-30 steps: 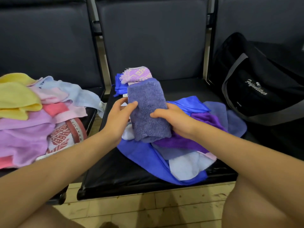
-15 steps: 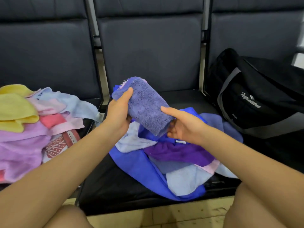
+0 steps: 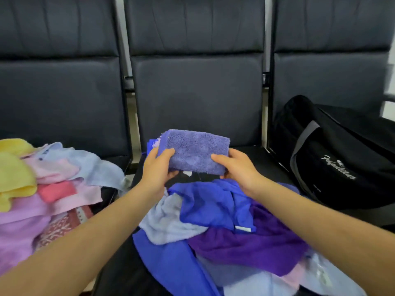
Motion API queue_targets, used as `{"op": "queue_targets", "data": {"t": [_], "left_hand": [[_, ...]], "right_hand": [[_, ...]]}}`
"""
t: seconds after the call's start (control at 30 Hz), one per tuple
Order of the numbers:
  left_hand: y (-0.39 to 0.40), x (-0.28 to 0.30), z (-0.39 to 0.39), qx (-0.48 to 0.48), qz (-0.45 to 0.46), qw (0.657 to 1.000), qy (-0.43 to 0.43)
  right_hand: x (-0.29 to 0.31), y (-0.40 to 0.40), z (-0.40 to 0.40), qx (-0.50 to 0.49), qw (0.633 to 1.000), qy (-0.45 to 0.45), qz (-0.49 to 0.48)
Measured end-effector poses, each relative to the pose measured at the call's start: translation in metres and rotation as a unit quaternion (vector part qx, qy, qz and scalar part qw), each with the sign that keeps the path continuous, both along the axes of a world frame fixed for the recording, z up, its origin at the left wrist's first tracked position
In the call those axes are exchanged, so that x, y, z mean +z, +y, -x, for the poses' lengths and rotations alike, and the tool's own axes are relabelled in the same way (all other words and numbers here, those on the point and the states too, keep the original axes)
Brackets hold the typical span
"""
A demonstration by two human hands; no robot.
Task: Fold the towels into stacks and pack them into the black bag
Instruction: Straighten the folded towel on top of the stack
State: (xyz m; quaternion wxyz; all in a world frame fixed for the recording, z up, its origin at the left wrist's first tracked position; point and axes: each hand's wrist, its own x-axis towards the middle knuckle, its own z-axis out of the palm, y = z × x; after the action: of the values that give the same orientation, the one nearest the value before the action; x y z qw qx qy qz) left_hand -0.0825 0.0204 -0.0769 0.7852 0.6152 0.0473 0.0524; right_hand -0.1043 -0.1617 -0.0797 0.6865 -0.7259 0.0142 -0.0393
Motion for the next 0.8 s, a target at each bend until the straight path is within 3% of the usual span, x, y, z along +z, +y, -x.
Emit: {"op": "queue_targets", "data": {"t": [0.2, 0.37, 0.5, 0.67, 0.8], "left_hand": [[0.032, 0.011, -0.078, 0.08, -0.16, 0.978, -0.104], [0.049, -0.007, -0.148, 0.153, -0.319, 0.922, -0.157], [0.056, -0.047, -0.175, 0.072, -0.485, 0.868, -0.081], [0.059, -0.052, -0.167, 0.073, -0.538, 0.838, -0.061], [0.051, -0.025, -0.137, 0.108, -0.529, 0.84, -0.055]], "right_hand": [[0.013, 0.018, -0.097, -0.053, 0.988, -0.07, 0.125], [0.002, 0.044, -0.16, -0.085, 0.972, -0.111, 0.188], [-0.036, 0.049, -0.191, -0.037, 0.927, -0.056, 0.369], [-0.038, 0.037, -0.2, 0.026, 0.924, -0.025, 0.381], [-0.02, 0.026, -0.171, -0.054, 0.935, -0.045, 0.349]]}}
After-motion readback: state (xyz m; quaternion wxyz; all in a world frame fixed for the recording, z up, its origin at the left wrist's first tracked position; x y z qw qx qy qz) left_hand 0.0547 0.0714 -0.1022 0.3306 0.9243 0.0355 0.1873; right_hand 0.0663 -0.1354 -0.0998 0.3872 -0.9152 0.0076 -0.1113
